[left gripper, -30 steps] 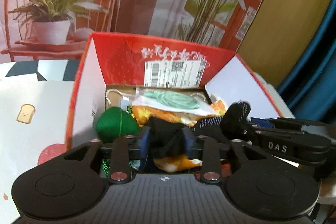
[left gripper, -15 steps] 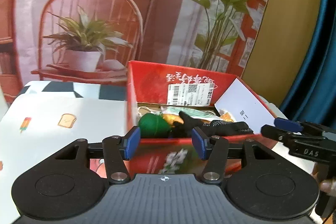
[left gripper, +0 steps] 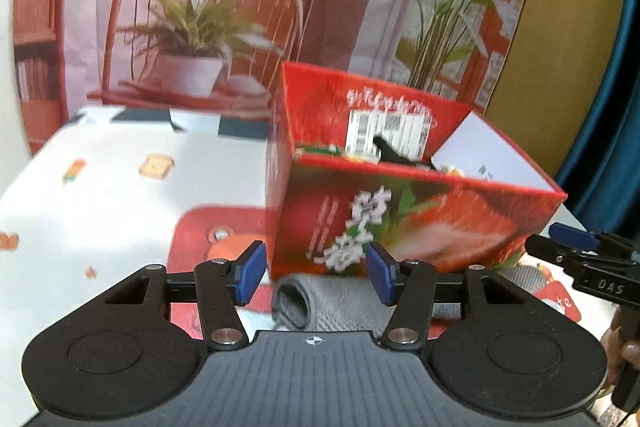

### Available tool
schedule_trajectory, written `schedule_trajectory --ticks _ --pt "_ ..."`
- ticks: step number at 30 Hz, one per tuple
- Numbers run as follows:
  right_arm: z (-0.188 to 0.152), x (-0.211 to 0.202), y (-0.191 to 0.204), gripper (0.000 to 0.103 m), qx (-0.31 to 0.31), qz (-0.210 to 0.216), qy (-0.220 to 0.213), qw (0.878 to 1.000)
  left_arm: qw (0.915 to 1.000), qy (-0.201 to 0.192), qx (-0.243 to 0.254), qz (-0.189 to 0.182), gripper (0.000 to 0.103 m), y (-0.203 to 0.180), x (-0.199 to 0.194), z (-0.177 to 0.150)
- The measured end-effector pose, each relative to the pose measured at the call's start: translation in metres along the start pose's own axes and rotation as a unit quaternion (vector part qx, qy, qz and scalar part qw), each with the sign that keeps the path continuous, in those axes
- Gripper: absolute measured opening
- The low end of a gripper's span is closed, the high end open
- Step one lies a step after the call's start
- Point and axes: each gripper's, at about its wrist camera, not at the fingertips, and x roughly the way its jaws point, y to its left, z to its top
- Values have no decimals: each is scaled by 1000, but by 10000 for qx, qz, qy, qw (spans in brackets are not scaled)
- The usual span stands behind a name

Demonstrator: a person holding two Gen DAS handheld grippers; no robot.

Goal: Organize soft objects
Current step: 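Move both tools down to the grey knit cloth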

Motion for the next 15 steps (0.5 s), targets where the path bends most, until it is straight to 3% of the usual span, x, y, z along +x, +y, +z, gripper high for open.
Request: schedule_trajectory --ticks 15 --pt "-46 45 -1 61 310 -272 605 9973 9983 537 152 187 58 -9 44 -36"
